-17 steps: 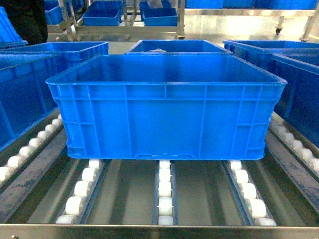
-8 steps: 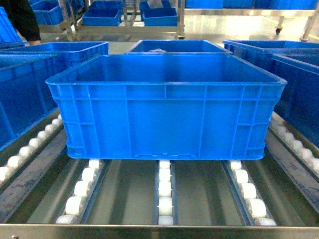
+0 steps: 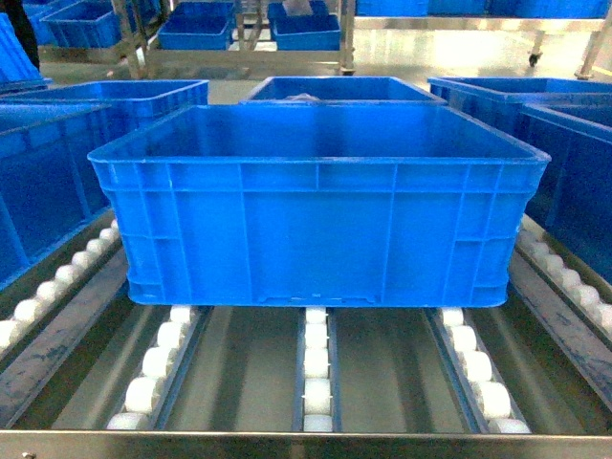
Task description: Place box next to blue box on left shelf
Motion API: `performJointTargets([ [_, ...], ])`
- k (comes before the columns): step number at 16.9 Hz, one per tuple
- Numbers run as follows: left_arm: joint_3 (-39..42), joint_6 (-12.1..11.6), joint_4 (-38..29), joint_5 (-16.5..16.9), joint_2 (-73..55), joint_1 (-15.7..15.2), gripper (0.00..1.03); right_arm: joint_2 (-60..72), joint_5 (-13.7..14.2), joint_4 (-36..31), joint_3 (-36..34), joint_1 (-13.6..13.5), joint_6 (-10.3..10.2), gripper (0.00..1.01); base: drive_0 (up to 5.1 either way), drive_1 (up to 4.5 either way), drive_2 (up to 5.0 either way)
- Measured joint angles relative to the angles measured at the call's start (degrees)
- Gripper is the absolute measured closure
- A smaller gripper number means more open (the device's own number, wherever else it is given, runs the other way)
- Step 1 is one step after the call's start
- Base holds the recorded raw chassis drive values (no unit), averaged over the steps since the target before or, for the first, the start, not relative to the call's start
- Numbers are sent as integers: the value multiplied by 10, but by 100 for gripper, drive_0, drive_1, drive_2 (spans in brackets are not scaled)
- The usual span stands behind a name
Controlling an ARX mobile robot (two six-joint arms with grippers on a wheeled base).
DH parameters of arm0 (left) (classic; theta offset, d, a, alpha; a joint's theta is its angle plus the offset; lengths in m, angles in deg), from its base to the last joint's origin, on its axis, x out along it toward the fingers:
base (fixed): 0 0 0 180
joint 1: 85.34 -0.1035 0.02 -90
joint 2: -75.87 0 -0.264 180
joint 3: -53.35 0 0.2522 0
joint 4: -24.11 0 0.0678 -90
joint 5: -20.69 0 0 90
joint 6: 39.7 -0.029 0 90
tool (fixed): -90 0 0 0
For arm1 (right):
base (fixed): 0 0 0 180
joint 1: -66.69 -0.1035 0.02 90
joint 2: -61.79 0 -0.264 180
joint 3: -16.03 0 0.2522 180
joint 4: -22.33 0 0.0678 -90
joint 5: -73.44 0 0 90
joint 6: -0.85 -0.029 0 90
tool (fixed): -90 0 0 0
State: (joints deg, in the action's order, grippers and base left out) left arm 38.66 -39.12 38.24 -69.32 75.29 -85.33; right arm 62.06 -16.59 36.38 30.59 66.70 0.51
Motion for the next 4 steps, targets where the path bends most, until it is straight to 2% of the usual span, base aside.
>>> performJointTargets([
  [4, 0, 0, 0, 0, 0, 0, 5, 0, 0, 0, 0, 0, 0, 3, 0, 0, 0],
])
